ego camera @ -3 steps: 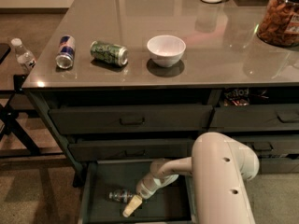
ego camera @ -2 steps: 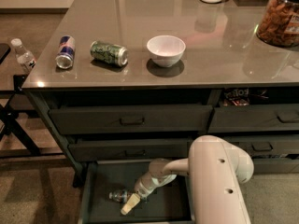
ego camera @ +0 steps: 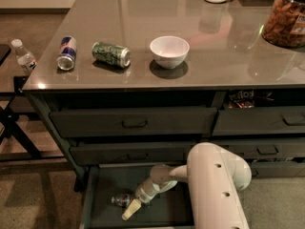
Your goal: Pick water bottle from bottom drawer and place on counter
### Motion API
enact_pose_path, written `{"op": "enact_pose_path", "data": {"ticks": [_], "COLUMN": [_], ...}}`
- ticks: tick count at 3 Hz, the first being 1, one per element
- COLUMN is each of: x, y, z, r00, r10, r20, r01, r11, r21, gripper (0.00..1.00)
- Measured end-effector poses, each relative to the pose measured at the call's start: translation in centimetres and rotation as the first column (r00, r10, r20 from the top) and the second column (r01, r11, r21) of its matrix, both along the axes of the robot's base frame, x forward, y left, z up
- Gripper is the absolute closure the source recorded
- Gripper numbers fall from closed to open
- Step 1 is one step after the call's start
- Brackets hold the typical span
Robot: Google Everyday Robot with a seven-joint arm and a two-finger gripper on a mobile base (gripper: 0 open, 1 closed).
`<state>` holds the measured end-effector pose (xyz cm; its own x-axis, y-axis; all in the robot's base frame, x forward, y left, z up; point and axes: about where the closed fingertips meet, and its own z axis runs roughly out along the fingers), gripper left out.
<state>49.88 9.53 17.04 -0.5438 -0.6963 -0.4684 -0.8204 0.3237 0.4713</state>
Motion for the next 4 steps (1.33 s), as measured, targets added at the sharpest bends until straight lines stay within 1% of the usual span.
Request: {"op": "enact_pose_path", "data": {"ticks": [1,2,4], "x": [-0.75,-0.93,-0.94], "y": [0.32,0.40,0.41], "z": [-2.00,-2.45,-2.45], "r00": [0.9998,0.9997,0.9997], "r10": [0.012,0.014,0.014], "r20": [-0.016,-0.019,-0.020], "r01": [-0.012,-0.014,-0.014], "r11": [1.000,1.000,1.000], "r21": [-0.008,-0.009,-0.009], "gripper": [0.00,0.11,0.58]}}
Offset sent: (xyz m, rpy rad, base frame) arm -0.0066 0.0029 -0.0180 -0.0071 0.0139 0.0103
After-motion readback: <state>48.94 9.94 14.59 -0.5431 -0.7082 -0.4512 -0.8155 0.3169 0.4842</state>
